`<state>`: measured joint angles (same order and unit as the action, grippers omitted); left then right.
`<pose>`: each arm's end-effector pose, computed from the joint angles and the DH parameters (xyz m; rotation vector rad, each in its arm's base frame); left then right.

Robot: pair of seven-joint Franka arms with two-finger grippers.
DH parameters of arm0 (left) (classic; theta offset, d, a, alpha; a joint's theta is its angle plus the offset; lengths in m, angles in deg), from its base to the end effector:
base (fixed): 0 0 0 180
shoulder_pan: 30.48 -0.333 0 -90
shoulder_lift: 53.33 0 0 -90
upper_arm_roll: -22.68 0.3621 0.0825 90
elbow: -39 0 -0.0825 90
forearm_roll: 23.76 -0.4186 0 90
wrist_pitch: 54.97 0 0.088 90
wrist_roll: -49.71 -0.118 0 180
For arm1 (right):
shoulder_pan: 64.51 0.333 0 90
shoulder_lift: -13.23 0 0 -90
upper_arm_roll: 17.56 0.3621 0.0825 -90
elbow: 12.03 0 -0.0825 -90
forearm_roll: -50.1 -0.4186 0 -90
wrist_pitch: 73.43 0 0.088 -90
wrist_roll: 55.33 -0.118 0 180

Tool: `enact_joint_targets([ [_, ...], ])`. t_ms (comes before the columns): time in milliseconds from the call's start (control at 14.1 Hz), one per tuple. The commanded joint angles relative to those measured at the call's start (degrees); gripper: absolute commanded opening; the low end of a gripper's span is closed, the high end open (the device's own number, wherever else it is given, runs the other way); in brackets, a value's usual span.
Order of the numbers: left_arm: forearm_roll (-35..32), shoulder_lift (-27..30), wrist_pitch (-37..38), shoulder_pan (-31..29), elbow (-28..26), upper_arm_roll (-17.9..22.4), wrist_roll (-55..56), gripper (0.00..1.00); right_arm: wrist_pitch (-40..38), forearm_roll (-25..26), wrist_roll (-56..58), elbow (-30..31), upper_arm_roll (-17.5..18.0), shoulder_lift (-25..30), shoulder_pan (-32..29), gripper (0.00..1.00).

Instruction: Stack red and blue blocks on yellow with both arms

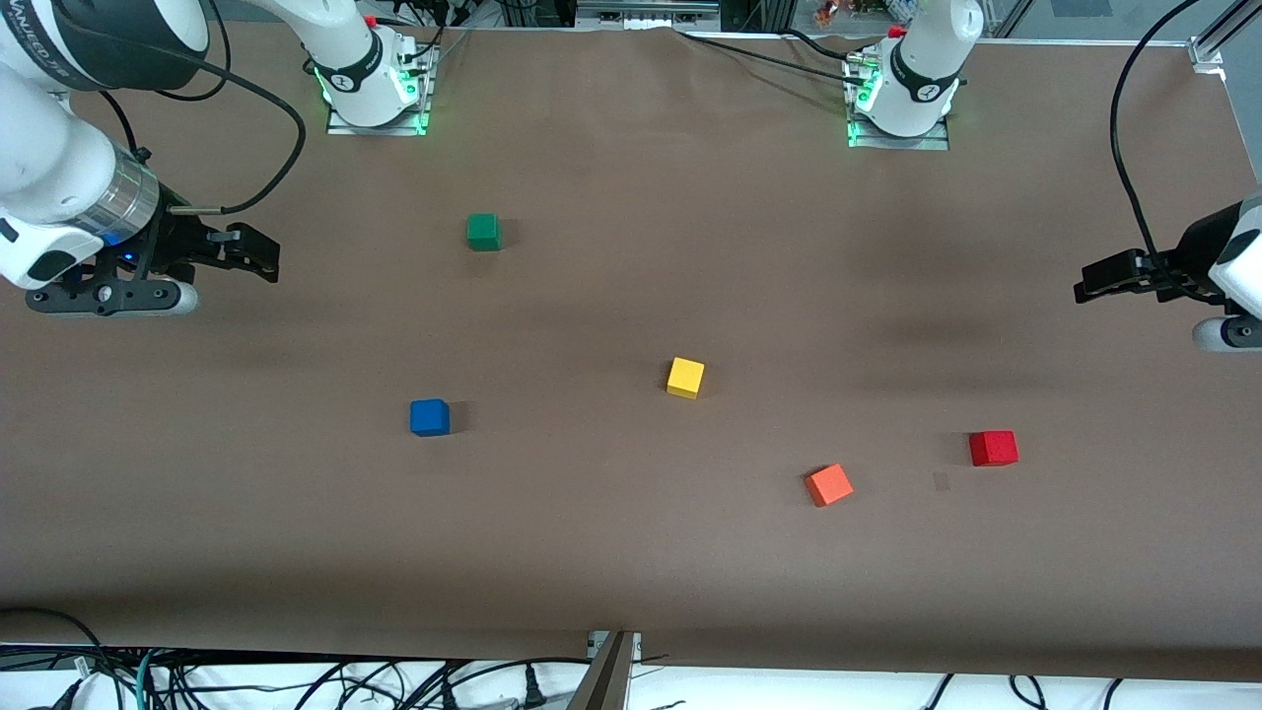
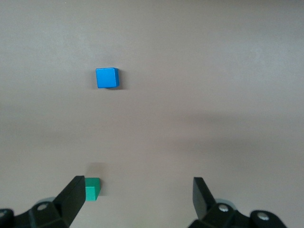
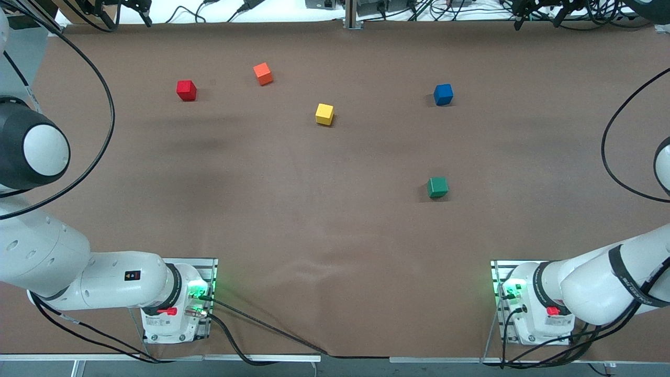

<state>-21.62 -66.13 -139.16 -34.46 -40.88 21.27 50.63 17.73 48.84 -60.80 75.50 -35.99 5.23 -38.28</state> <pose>0.6517 0.0264 0.6011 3.0868 0.0928 -0.2281 0.6255 0.1021 0.6017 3.1093 0.0635 -0.1028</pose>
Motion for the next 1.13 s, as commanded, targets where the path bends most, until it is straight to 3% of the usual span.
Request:
enact_joint_targets([
  [0, 1.5, -4.8, 0.6, -0.4, 1.7, 0.3, -1.0, 1.0, -1.0, -1.0, -0.4, -1.7, 0.2, -0.6, -0.5, 1.0],
  [284, 0.7, -11.2, -6.5, -0.5, 1.7, 0.4, -0.7, 1.0, 0.7, -1.1, -0.4, -1.7, 0.2, -0.6, -0.5, 1.0],
  [426, 0.6, -13.6, -10.9, -0.9, 1.0, 0.5, -1.1, 1.0, 5.3, -0.8, 1.0, -1.8, 0.2, -2.8, -0.4, 1.0],
  [709, -0.4, -21.0, -19.4, -1.5, 0.6, 0.4, -1.3, 1.0, 5.6, -1.2, -0.3, -2.0, 0.2, -4.8, -0.7, 1.0],
  [922, -0.4, -24.4, -26.7, -1.6, -2.2, 0.4, -1.8, 1.0, 6.0, 1.7, 0.1, -2.4, 0.3, -11.9, -0.2, 1.0],
  [1064, -0.4, -26.6, -30.9, -1.6, -3.3, 0.4, -4.4, 1.0, 6.5, 2.2, -0.6, -2.3, 0.5, -12.6, 0.1, 1.0],
])
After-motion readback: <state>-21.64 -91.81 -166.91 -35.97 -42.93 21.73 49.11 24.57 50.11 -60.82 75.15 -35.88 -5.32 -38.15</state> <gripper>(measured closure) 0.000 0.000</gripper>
